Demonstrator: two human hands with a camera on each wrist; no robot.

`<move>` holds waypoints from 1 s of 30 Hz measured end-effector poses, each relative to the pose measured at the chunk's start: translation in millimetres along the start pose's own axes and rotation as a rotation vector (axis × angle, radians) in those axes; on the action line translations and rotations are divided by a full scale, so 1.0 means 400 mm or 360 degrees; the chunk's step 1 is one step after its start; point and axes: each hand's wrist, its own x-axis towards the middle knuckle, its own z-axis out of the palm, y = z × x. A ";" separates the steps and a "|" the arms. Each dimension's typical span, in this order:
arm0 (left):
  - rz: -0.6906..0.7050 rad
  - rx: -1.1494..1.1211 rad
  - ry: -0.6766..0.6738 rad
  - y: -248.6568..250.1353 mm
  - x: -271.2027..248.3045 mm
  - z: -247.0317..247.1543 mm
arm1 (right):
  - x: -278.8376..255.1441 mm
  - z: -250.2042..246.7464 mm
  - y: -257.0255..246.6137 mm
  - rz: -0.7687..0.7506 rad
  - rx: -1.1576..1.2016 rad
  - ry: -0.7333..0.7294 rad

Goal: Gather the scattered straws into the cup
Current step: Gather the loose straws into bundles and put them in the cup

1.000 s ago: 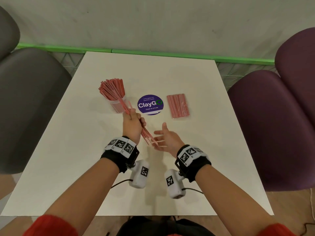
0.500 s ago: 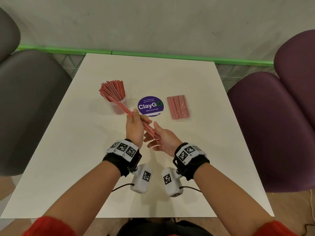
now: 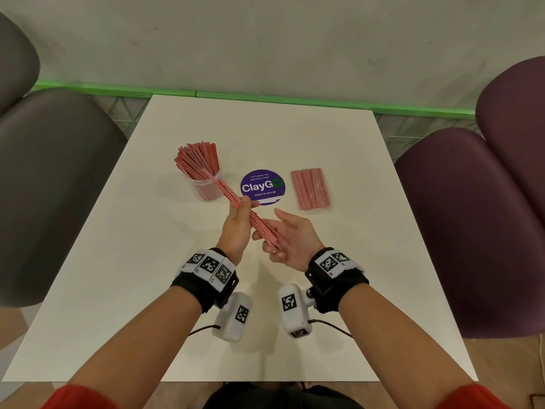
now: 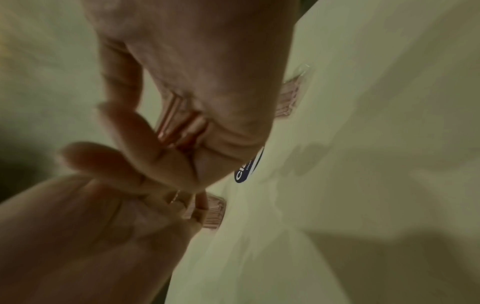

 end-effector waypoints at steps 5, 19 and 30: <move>0.0046 0.0045 -0.0176 -0.006 -0.010 0.005 | 0.020 0.029 0.017 -0.0212 -0.0638 0.0232; 0.0364 -0.0192 0.0327 0.074 0.067 -0.033 | 0.011 0.018 0.031 -0.0301 -0.0947 0.0217; 0.0339 -0.0036 0.0069 0.048 0.038 -0.013 | 0.021 0.060 0.014 -0.0197 -0.0742 0.0188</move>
